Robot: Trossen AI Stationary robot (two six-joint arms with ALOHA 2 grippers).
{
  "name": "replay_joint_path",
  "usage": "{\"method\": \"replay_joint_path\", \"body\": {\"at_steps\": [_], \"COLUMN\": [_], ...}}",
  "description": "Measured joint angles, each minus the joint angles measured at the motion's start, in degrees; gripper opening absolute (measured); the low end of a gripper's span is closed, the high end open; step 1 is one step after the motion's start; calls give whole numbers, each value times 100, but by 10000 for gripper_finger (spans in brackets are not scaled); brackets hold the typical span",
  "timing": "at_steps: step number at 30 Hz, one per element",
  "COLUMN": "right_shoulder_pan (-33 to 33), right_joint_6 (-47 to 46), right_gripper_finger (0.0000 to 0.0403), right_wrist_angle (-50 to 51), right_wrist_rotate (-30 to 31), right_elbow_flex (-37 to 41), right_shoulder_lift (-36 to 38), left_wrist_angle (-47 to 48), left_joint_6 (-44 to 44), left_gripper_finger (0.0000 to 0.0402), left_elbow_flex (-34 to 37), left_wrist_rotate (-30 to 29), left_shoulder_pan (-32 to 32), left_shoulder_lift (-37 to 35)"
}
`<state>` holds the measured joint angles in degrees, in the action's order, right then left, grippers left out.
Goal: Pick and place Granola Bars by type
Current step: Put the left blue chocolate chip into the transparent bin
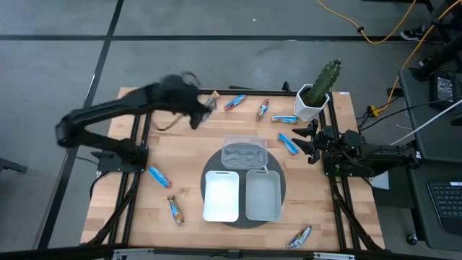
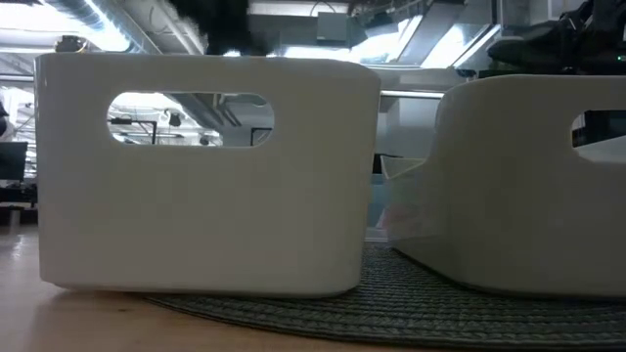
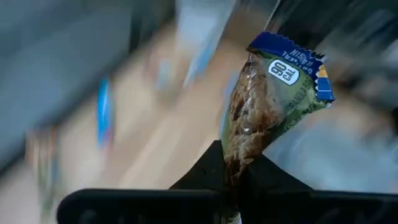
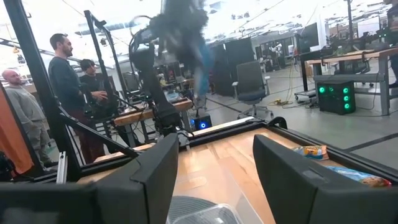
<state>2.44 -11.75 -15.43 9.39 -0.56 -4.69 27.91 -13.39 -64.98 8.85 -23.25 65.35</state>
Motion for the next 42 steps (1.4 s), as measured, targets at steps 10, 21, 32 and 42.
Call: {"method": "replay_joint_path", "body": {"at_steps": [10,21,32,42], "right_shoulder_pan": [0,0,0,2], "right_joint_6": [-4,22,6,-7], "right_gripper_finger": [210,210,210,210], "right_wrist_angle": [-24,17,-827,-839], "right_wrist_rotate": [0,-22,155,155], "right_elbow_flex": [0,2,2,2], "right_shoulder_lift": [0,-2,0,0], "left_wrist_angle": [-1303,-1230,-3279,-2730], "left_joint_6": [394,149,-206,-515], "left_gripper_finger": [9,8,9,10], "left_elbow_flex": [-8,-5,-332,-1047], "left_wrist_rotate": [-30,-615,827,1383], "left_shoulder_pan": [940,1186,846,816], "left_shoulder_lift": [-2007,-1536,963,1969]}}
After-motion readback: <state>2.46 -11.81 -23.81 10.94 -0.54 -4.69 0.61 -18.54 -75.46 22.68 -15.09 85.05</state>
